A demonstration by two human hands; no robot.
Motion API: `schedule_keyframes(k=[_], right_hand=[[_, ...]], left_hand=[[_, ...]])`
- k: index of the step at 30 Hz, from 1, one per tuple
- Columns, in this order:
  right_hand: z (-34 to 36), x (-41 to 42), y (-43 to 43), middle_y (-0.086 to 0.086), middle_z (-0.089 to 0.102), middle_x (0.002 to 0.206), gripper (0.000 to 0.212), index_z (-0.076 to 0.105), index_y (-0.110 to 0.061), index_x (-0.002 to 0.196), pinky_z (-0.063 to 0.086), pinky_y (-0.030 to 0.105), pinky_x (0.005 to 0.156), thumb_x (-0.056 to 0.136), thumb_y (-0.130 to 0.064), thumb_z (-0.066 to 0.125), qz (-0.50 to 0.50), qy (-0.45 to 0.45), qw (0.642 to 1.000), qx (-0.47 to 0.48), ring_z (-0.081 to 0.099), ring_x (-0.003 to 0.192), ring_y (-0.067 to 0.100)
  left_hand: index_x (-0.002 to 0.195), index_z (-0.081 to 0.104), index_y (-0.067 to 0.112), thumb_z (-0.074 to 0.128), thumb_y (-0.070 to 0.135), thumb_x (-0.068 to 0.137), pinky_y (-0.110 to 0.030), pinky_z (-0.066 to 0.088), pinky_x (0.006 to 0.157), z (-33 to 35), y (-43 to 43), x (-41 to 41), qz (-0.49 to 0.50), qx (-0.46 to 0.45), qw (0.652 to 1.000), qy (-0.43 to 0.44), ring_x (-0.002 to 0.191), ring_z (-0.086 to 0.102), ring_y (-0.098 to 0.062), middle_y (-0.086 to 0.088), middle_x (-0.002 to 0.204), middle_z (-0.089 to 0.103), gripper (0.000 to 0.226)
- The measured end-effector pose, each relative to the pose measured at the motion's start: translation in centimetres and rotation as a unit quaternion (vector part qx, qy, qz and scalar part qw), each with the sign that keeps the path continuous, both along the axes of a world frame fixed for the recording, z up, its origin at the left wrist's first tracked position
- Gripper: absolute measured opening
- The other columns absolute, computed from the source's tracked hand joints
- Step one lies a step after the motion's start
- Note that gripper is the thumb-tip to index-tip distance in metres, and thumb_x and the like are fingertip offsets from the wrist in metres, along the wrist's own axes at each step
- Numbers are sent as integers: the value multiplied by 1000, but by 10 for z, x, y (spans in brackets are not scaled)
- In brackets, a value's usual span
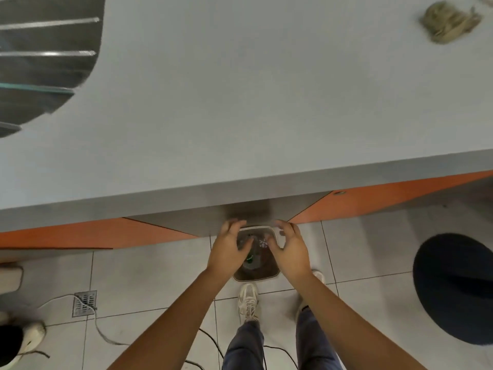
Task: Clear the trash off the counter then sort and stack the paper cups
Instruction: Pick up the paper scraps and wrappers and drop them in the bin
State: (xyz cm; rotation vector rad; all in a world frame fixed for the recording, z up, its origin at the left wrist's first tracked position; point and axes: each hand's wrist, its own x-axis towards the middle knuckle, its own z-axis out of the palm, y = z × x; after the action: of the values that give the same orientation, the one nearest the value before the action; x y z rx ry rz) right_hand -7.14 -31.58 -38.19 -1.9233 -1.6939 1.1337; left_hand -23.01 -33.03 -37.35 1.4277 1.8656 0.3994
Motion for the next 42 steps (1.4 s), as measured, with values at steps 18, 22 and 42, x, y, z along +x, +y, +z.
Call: schedule_keyframes(k=[18,22,42], right_hand=[[283,87,74,-5,63,68,15,65,-28,81,49,29,61,91,-18,61,-122,166,918,339,60,66,17],[304,125,136,-7,62,71,9,65,-24,87,46,23,61,89,-16,62,-143,118,908,374,58,67,7],[299,222,347,10,47,124,84,43,-18,133,39,39,95,68,-62,72,-37,-320,935,150,44,117,28]], left_hand=[[99,70,18,57,21,91,-15,47,76,287,76,78,-186,388,900,-76,88,57,1,10,95,68,16],[110,66,22,61,24,90,-26,51,82,309,150,101,-168,344,922,-56,97,56,-4,8,105,63,21],[141,37,13,60,42,89,-36,41,94,293,371,171,-201,125,931,276,120,46,-31,-15,133,45,64]])
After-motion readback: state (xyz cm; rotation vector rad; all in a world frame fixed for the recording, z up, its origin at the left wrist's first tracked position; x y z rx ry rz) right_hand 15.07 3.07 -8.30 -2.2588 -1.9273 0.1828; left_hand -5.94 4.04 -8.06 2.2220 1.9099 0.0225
